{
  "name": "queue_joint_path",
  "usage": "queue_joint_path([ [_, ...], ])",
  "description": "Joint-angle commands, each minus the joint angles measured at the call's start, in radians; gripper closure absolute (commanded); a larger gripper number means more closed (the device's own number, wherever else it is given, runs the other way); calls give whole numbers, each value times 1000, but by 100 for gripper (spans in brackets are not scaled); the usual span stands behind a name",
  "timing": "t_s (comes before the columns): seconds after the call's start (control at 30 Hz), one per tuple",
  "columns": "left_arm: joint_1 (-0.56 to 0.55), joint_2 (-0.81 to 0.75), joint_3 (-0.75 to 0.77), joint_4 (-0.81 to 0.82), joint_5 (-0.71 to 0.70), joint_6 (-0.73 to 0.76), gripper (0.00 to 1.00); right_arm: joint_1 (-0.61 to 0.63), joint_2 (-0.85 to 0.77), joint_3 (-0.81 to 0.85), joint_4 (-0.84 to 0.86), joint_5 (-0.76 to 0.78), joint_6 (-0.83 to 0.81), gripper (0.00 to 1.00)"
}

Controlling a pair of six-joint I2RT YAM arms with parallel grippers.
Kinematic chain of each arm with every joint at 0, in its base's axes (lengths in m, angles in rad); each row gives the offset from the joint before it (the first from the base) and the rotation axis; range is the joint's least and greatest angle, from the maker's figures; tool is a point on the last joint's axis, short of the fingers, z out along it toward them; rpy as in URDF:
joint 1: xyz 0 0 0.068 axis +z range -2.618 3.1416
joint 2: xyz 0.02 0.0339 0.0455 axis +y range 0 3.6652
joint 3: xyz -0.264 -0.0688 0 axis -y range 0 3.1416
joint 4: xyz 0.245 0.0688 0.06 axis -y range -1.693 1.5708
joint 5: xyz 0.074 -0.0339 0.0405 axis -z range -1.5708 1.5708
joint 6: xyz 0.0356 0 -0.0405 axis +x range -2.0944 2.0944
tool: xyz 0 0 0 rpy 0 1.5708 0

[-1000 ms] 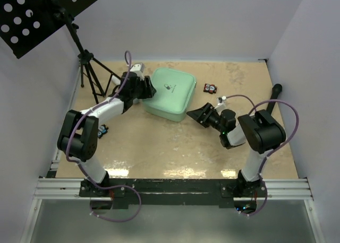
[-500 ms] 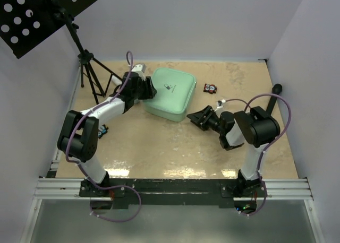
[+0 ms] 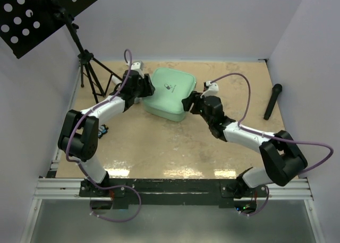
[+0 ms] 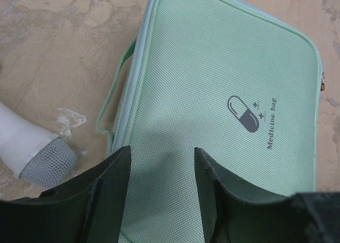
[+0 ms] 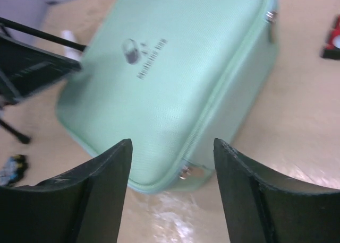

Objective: Organize the medicine kit
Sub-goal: Zip the medicine box at the center of the board.

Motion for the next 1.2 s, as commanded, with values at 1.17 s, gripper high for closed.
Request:
queue_joint_path([
  [1.17, 23, 84, 116, -72, -41, -136, 46, 195, 107, 84, -233, 430, -71, 38],
])
